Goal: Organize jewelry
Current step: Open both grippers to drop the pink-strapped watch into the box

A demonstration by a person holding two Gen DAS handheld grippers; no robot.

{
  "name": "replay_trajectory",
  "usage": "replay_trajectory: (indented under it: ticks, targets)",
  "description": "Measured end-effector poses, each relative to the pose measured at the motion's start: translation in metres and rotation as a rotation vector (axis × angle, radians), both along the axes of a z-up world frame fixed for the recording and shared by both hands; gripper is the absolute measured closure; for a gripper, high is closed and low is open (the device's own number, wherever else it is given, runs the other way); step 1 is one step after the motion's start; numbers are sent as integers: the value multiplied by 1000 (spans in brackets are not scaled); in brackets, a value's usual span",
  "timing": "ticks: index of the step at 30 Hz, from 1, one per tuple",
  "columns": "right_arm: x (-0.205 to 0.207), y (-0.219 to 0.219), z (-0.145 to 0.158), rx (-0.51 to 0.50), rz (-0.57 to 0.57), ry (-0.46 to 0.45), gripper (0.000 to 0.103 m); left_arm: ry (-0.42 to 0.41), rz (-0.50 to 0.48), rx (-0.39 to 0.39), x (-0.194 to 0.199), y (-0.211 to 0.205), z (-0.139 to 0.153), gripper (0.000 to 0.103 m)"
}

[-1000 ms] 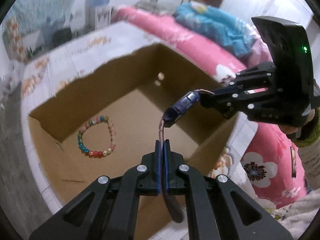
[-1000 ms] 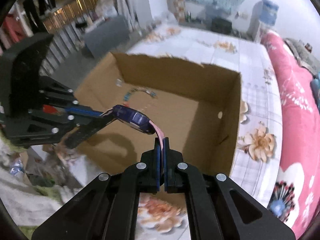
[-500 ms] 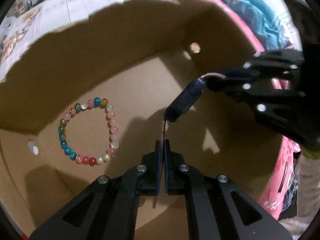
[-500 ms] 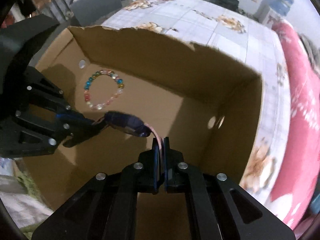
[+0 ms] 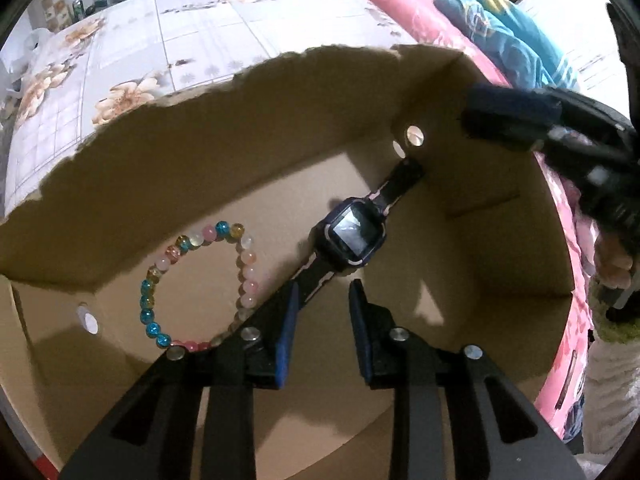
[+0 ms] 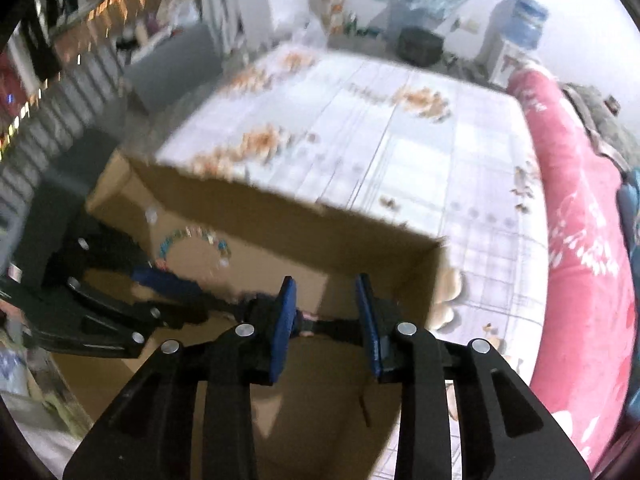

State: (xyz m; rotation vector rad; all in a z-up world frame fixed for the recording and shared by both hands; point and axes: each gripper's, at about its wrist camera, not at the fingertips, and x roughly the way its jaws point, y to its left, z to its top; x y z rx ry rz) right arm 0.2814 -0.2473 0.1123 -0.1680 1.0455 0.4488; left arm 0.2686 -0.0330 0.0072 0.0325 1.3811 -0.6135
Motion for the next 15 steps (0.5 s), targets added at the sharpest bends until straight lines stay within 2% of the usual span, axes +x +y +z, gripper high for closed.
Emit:
replay_trajectory:
  ticks: [4,6,7,10,12,15]
  targets:
    - [-16,-29,24,103,-90,-89,65,-17,-7,-24,-9,7,2,75]
    - [-29,-43,33,183,-134,-124,59,-24,-18,-23,-11,5,3,67]
    - [-36,-49,36,226,-151,-134,58,-28,-17,-16,-10,3,3,66]
    - [-52,-62,36,314,-211,-132,55,-26,11,-7,-5,-2,2,60]
    - [-64,-66,31,337,-250,-123,53,-15,43,-8,0,-2,-1,58]
    - [-83,-68,26,352,-296,-132,40,8,94,0,5,0,-3,57]
